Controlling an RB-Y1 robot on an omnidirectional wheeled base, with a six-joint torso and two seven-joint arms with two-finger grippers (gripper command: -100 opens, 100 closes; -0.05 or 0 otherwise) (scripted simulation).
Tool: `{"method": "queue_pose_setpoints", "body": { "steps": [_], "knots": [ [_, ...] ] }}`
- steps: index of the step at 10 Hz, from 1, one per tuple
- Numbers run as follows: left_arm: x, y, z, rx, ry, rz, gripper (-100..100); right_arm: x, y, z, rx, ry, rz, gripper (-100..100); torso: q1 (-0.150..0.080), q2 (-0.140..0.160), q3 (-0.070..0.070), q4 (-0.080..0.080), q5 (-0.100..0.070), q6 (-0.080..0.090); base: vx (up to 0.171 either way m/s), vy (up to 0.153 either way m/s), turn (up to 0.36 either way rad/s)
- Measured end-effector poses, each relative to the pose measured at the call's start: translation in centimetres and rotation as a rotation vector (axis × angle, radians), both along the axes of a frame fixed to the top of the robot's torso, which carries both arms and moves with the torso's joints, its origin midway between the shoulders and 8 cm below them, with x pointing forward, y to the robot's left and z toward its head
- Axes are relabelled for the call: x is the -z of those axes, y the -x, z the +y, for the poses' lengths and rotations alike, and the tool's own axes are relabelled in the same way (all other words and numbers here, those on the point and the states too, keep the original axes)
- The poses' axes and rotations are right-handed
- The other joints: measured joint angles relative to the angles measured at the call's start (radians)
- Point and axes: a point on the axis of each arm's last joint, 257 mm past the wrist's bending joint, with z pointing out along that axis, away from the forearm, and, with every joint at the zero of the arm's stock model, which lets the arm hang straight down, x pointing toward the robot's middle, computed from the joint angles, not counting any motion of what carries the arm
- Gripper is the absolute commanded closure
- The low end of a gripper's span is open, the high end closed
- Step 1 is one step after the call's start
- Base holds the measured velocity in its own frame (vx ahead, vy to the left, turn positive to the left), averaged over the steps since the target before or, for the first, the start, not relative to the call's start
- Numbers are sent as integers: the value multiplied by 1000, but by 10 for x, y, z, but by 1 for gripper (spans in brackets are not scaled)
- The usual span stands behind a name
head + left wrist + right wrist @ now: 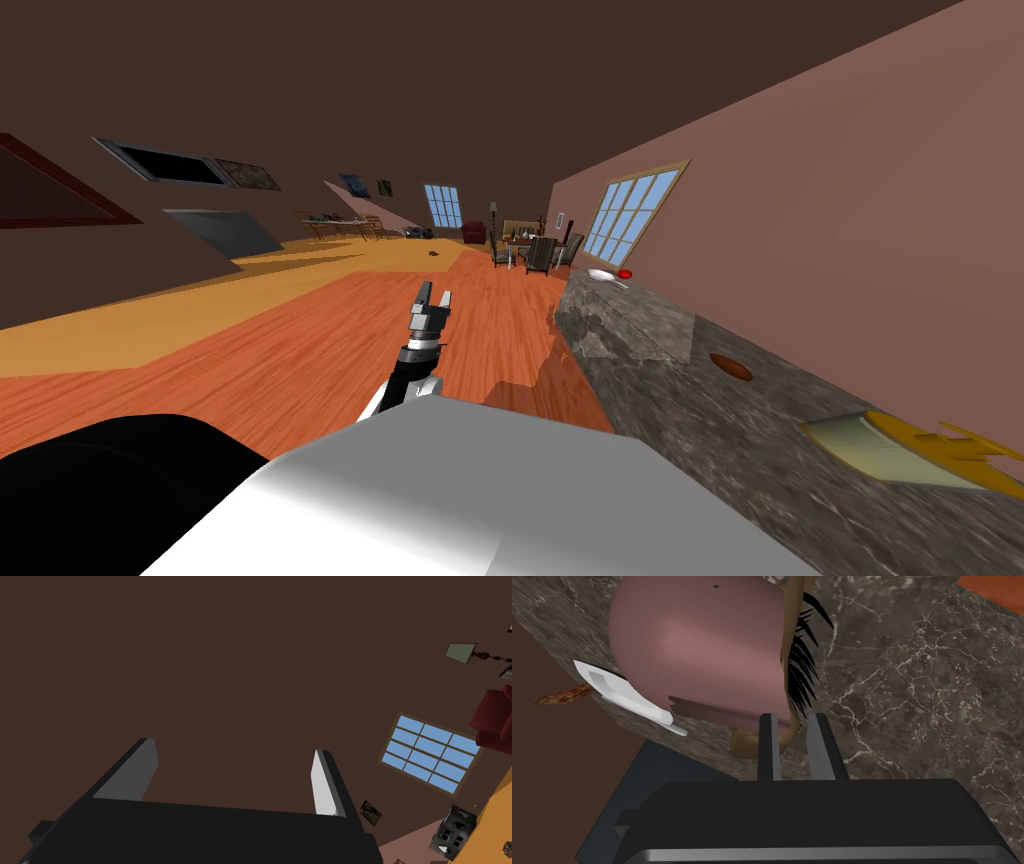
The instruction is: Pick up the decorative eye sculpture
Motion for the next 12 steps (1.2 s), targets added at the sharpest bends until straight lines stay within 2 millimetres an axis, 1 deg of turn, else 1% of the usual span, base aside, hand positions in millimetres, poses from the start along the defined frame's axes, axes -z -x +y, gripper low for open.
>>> {"method": "queue_pose_setpoints", "body": {
  "steps": [1, 2, 3, 4, 5, 6, 7, 8, 9, 11, 12],
  "knots": [
    [0, 0, 0, 0, 0, 0, 0, -9, 5, 9, 24, 12, 13, 100, 3, 2, 0, -2, 3, -2, -109, 27, 185],
    [0, 0, 0, 0, 0, 0, 0, -15, 5, 9, 39, 26, 18, 100, 3, 2, 1, -1, 3, 0, -54, 0, -41],
    [0, 0, 0, 0, 0, 0, 0, -14, -4, 9, 34, 29, 8, 100, 2, 1, 0, -1, 2, 1, -95, -2, 281],
    [0, 0, 0, 0, 0, 0, 0, -21, 3, 14, 57, 45, 22, 100, 2, 2, 0, -2, 4, -1, -115, -6, 183],
    [0, 0, 0, 0, 0, 0, 0, -29, 7, 17, 77, 63, 37, 100, 3, 3, 0, -2, 4, 1, -56, 6, -9],
    [0, 0, 0, 0, 0, 0, 0, -31, 2, 17, 77, 72, 34, 100, 4, 0, -1, -2, 4, 1, -8, 15, -29],
    [0, 0, 0, 0, 0, 0, 0, -29, -9, 19, 66, 71, 19, 100, 5, -4, -3, -3, 4, 0, -84, 48, 312],
    [0, 0, 0, 0, 0, 0, 0, -39, -3, 25, 86, 91, 33, 100, 7, -2, -3, -4, 7, -1, -104, 40, 184],
    [0, 0, 0, 0, 0, 0, 0, -47, -3, 22, 99, 112, 43, 100, 7, -1, -3, -4, 7, 0, -49, 6, -9],
    [0, 0, 0, 0, 0, 0, 0, -46, -20, 21, 87, 121, 25, 100, 5, -5, -5, -5, 6, 0, -6, -5, -12],
    [0, 0, 0, 0, 0, 0, 0, -45, -21, 21, 85, 120, 22, 0, 5, -6, -6, -6, 7, 1, 0, 0, 0]
  ]
}}
